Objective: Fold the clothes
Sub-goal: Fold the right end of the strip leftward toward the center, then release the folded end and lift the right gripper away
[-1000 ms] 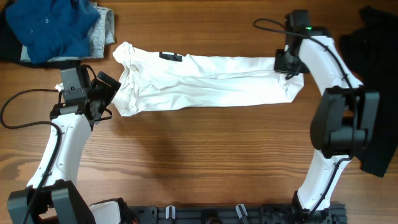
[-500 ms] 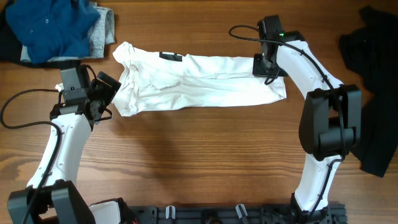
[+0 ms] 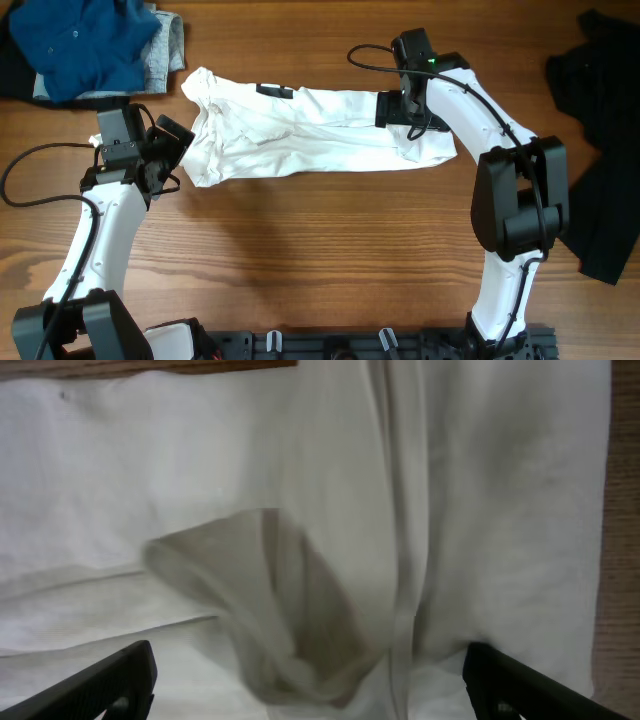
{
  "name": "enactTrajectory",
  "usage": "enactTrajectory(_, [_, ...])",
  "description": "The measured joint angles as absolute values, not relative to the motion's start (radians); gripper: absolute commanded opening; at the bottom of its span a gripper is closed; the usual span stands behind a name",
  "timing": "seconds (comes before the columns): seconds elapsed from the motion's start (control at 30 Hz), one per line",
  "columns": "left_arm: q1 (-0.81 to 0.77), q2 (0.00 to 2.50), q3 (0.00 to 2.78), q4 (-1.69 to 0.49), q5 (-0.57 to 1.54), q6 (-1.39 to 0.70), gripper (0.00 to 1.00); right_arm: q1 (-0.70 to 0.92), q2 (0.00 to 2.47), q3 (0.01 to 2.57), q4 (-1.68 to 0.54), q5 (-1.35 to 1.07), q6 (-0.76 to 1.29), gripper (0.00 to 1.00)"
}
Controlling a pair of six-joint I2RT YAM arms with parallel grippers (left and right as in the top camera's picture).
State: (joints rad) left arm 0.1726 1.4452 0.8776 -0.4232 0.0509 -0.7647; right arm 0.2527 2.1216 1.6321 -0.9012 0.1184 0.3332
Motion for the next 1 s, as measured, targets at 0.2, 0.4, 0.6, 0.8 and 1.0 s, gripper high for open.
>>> enactTrajectory(0.2, [0.172, 1.445, 0.878, -0.423, 0.051, -0.765, 1.0, 0.218, 2.118, 1.698, -0.945, 0.115, 0.333, 0.98])
enactTrajectory(0.4, [0.172, 1.445, 0.878, -0.423, 0.051, -0.765, 1.0, 0.141, 2.081, 1.745, -0.92, 0.105, 0.334, 0.52])
enactTrajectory(0.6, [0.172, 1.445, 0.878, -0.423, 0.051, -0.765, 1.0, 0.098, 2.08, 1.747, -0.929, 0.09, 0.344, 0.1])
enactTrajectory(0.8, [0.172, 1.445, 0.878, -0.423, 0.051, -0.765, 1.0, 0.096, 2.082, 1.706, -0.904, 0.029, 0.34, 0.08])
enactTrajectory(1.0, [0.172, 1.445, 0.878, -0.426, 0.051, -0.765, 1.0, 0.097, 2.138, 1.689, -0.903, -0.014, 0.34, 0.04])
